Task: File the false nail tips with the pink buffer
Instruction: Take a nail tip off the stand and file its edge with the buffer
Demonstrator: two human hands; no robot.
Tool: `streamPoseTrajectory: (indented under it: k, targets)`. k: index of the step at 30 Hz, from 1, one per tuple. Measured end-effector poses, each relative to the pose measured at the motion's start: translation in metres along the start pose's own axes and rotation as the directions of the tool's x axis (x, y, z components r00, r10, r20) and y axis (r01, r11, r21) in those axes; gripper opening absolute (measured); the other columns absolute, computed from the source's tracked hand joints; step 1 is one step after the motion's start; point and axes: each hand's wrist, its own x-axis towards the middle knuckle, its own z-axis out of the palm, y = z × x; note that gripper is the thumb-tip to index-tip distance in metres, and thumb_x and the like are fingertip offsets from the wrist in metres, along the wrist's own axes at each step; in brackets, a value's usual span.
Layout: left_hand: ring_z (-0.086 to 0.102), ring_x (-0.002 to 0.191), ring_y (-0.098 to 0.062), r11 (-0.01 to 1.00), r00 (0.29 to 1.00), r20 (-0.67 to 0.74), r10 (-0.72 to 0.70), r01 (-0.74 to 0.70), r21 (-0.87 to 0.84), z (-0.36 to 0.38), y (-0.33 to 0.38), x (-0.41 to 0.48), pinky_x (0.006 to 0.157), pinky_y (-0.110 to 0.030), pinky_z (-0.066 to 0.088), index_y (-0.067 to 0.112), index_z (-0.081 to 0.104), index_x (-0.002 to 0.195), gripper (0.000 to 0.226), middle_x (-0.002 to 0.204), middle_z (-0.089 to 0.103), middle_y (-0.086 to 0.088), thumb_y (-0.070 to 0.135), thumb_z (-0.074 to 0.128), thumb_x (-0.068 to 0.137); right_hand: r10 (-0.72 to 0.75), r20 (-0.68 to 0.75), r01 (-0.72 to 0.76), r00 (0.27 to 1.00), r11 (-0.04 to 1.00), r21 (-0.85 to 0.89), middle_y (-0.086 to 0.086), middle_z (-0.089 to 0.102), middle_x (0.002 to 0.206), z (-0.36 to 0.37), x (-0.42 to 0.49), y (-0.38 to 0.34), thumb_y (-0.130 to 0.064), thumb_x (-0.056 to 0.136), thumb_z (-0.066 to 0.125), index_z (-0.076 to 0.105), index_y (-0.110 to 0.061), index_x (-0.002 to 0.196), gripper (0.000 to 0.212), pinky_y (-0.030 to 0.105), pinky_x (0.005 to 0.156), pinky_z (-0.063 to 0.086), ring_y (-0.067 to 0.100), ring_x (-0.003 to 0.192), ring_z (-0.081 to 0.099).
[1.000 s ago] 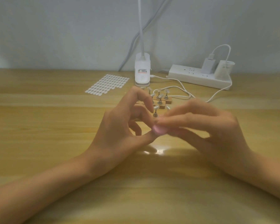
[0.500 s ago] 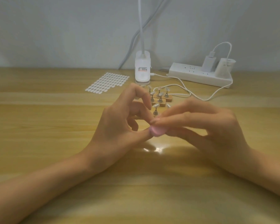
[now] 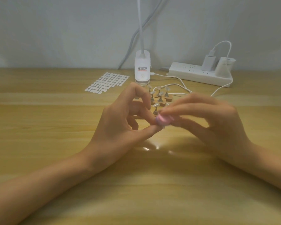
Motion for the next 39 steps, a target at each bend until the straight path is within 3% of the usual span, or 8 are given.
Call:
streamPoseTrajectory:
  k: [8,11,15,19,23,26,30,39]
  targets:
    - [0.069,0.069,-0.024,1.000,1.000,0.005,-0.005,0.005,-0.010,-0.0004,-0.0013,0.0002,0.051,-0.031,0.047,0.029,0.046,0.093,0.037,0.074,0.074,0.008,0.029,0.080,0.078,0.046,-0.009,-0.046,0.999,0.998,0.033,0.007,0.072,0.103,-0.0009,0.0013,0.0007,-0.006,0.089,0.072,0.070,-0.011,0.113,0.025,0.036,0.084,0.056,0.018,0.096,0.070]
    - [0.068,0.068,-0.017,1.000,1.000,0.018,0.013,-0.013,-0.020,0.0005,-0.0010,-0.0005,0.052,-0.026,0.046,0.030,0.046,0.094,0.036,0.072,0.071,0.012,0.032,0.079,0.079,-0.009,0.023,0.008,1.000,0.999,0.039,0.005,0.072,0.103,0.0022,-0.0002,-0.0032,-0.009,0.090,0.070,0.072,-0.011,0.111,0.021,0.030,0.087,0.054,0.016,0.097,0.070]
    - [0.070,0.071,-0.019,1.000,1.000,0.001,-0.002,0.002,-0.011,0.0000,-0.0024,-0.0003,0.052,-0.028,0.047,0.029,0.045,0.093,0.041,0.074,0.074,0.008,0.025,0.083,0.078,0.052,-0.016,-0.052,0.998,0.999,0.013,0.008,0.072,0.102,-0.0009,0.0011,0.0011,-0.007,0.089,0.074,0.071,-0.010,0.113,0.025,0.037,0.084,0.056,0.019,0.094,0.071]
    - [0.067,0.066,-0.017,1.000,1.000,0.015,0.002,-0.002,-0.029,0.0000,-0.0019,-0.0007,0.051,-0.029,0.046,0.030,0.045,0.093,0.038,0.071,0.071,0.012,0.032,0.080,0.077,-0.031,0.033,0.030,0.999,0.999,0.023,0.005,0.072,0.103,0.0035,-0.0012,-0.0049,-0.008,0.089,0.072,0.072,-0.014,0.112,0.023,0.028,0.087,0.054,0.015,0.097,0.069]
    - [0.068,0.068,-0.027,1.000,1.000,-0.005,-0.001,0.001,-0.013,-0.0005,-0.0017,-0.0004,0.049,-0.036,0.047,0.027,0.045,0.092,0.038,0.073,0.072,0.010,0.032,0.080,0.077,0.048,-0.008,-0.047,0.999,0.998,0.037,0.008,0.072,0.101,0.0001,0.0012,0.0003,-0.008,0.089,0.071,0.071,-0.011,0.112,0.023,0.040,0.082,0.056,0.022,0.093,0.070]
    - [0.067,0.067,-0.021,1.000,1.000,0.000,-0.005,0.005,-0.020,0.0001,-0.0003,0.0003,0.051,-0.029,0.047,0.032,0.046,0.092,0.038,0.071,0.070,0.013,0.035,0.080,0.077,-0.030,0.023,0.029,0.999,0.999,0.020,0.004,0.072,0.103,0.0032,-0.0005,-0.0034,-0.010,0.090,0.071,0.071,-0.014,0.112,0.022,0.030,0.086,0.055,0.016,0.096,0.069]
    - [0.066,0.066,-0.036,1.000,1.000,-0.012,-0.003,0.003,-0.007,-0.0003,-0.0012,0.0000,0.047,-0.043,0.046,0.024,0.045,0.093,0.039,0.074,0.073,0.008,0.031,0.081,0.078,0.047,-0.014,-0.047,0.999,0.999,0.024,0.007,0.072,0.101,0.0006,0.0009,-0.0001,-0.009,0.089,0.073,0.071,-0.014,0.112,0.024,0.039,0.082,0.055,0.020,0.094,0.070]
    - [0.068,0.068,-0.028,1.000,1.000,-0.003,0.003,-0.003,-0.010,-0.0005,0.0007,-0.0008,0.047,-0.037,0.046,0.026,0.046,0.093,0.039,0.074,0.072,0.008,0.033,0.081,0.078,0.007,0.011,-0.007,1.000,1.000,0.014,0.008,0.071,0.098,0.0029,-0.0010,-0.0023,-0.012,0.092,0.073,0.071,-0.018,0.110,0.020,0.036,0.084,0.055,0.020,0.093,0.069]
